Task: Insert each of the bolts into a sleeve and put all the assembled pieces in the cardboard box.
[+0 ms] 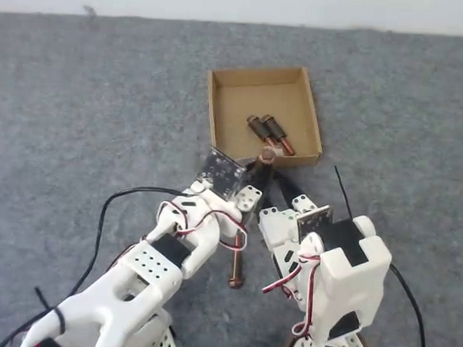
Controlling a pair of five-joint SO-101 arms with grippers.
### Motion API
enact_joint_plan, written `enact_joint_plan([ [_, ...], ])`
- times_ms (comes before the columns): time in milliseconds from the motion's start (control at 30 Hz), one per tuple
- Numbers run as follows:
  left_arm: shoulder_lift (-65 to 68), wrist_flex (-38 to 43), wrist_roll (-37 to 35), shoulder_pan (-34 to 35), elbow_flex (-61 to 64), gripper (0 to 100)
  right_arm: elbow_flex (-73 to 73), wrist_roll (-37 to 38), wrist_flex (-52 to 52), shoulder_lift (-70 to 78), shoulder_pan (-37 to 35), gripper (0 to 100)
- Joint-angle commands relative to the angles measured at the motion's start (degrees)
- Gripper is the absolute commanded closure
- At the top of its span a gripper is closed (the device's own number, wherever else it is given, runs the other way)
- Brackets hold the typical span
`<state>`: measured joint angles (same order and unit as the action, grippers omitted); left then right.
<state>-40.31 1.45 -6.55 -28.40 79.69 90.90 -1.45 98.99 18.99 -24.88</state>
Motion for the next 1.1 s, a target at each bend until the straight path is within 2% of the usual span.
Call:
enact_joint_plan([
  [0, -0.53, -0.35, -3.43, 4.22, 1.54, 77, -2.11, -0.18, 0.04, -0.57, 1.71, 99.3],
  [133, -0.53, -0.26, -5.1, 5.45, 1.54, 74, -2.11, -0.18, 0.04, -0.57, 1.71, 99.3],
  [467, -1.41, -0.62, -5.36, 3.52, 1.98, 74, -3.69, -0.18, -2.51, -0.57, 1.8, 99.3],
  [800, -24.62, -2.02, -5.36, 5.01, 11.12, 75, -3.69, -0.18, -2.86, -0.57, 1.8, 99.3],
  [900, -31.56, -7.91, -5.36, 8.0, 11.56, 81, -3.6, -0.18, -2.86, -0.57, 1.8, 99.3],
  [1067, -40.97, -16.7, -5.36, 15.38, 12.26, 99, -3.25, -0.18, -2.86, -0.57, 1.8, 99.3],
])
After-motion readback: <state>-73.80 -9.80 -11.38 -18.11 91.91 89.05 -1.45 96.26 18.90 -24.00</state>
